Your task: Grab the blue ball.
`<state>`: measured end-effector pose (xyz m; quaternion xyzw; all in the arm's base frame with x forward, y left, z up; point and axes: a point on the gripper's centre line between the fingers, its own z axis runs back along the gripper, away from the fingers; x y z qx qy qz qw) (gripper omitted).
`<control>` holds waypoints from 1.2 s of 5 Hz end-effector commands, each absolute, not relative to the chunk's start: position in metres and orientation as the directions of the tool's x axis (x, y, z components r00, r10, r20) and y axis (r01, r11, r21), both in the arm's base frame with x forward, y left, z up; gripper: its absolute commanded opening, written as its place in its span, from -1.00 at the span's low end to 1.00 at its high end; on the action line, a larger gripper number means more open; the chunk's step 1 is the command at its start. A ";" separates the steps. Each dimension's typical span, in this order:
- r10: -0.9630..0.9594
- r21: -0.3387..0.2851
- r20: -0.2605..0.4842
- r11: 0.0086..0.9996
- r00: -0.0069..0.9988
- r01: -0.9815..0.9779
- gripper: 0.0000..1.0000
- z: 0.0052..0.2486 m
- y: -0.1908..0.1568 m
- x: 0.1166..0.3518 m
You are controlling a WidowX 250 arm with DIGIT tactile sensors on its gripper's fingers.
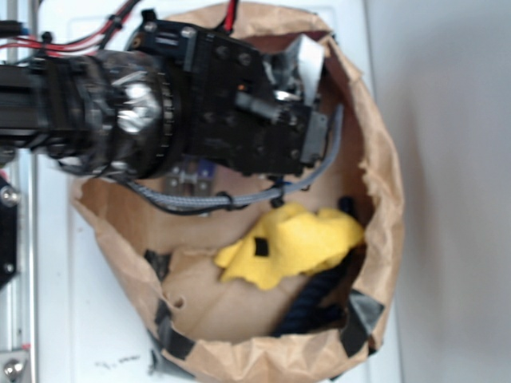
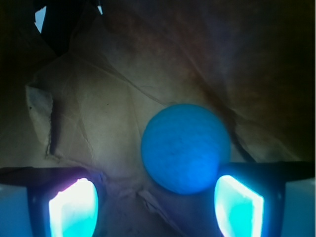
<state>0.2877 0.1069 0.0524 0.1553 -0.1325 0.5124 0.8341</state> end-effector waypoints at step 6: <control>0.707 0.190 0.495 0.480 0.506 -0.856 -1.00 0.058 0.116 0.280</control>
